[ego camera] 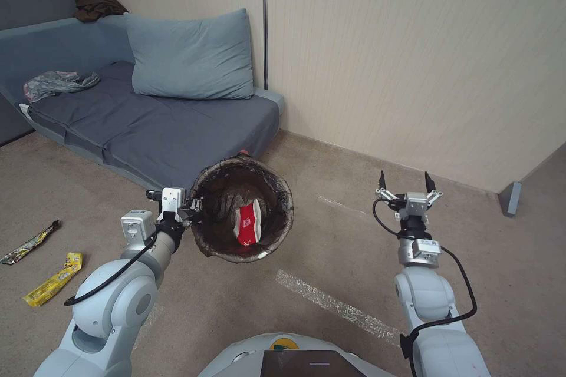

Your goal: Pick up the trash bin, then pick up the garbage from the floor and place it into the trash bin.

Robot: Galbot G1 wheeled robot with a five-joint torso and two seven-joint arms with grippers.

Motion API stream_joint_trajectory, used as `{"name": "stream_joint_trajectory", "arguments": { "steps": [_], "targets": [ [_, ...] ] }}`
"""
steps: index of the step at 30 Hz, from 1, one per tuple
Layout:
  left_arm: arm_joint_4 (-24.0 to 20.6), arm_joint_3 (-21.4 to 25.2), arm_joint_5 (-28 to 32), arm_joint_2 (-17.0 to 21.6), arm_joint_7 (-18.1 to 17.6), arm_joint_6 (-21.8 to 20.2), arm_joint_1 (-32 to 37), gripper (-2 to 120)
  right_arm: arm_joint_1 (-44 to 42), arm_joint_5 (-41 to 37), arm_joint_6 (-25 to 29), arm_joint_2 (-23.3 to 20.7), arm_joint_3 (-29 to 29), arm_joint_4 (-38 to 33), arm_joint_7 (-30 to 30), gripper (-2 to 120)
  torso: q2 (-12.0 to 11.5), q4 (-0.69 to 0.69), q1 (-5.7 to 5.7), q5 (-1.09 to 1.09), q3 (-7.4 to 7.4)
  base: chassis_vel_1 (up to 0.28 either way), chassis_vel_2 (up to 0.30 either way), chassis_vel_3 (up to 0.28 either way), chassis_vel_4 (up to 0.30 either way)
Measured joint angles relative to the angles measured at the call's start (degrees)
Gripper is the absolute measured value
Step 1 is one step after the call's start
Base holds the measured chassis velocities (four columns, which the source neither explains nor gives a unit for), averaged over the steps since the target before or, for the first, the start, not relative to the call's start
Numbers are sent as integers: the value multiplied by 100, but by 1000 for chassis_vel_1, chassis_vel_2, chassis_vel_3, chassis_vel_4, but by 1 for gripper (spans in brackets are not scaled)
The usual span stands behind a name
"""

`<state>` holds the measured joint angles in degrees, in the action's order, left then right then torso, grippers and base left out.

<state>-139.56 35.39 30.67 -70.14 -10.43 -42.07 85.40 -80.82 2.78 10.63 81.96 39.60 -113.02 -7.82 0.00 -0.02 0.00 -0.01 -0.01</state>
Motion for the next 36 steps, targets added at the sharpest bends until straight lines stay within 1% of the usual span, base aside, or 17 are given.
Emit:
{"name": "stream_joint_trajectory", "arguments": {
  "steps": [5,10,16,36],
  "targets": [
    [-24,21,15,-10,-28,-2,36,0,55,-100,-83,-57,21,33,-12,100,0,-1,0,1,0,0,0,0,0],
    [-92,9,-16,-68,-27,-4,91,0,38,-113,-100,36,-27,33,-15,100,0,-1,0,1,0,0,0,0,0],
    [-150,53,2,-18,-42,-6,96,0,21,-84,-109,74,-131,50,-16,100,0,0,0,1,0,42,50,54,41],
    [-168,129,114,-11,-112,-7,91,0,-21,25,-126,169,-144,65,-28,100,0,-1,0,1,1,53,49,62,56]
  ]
}}
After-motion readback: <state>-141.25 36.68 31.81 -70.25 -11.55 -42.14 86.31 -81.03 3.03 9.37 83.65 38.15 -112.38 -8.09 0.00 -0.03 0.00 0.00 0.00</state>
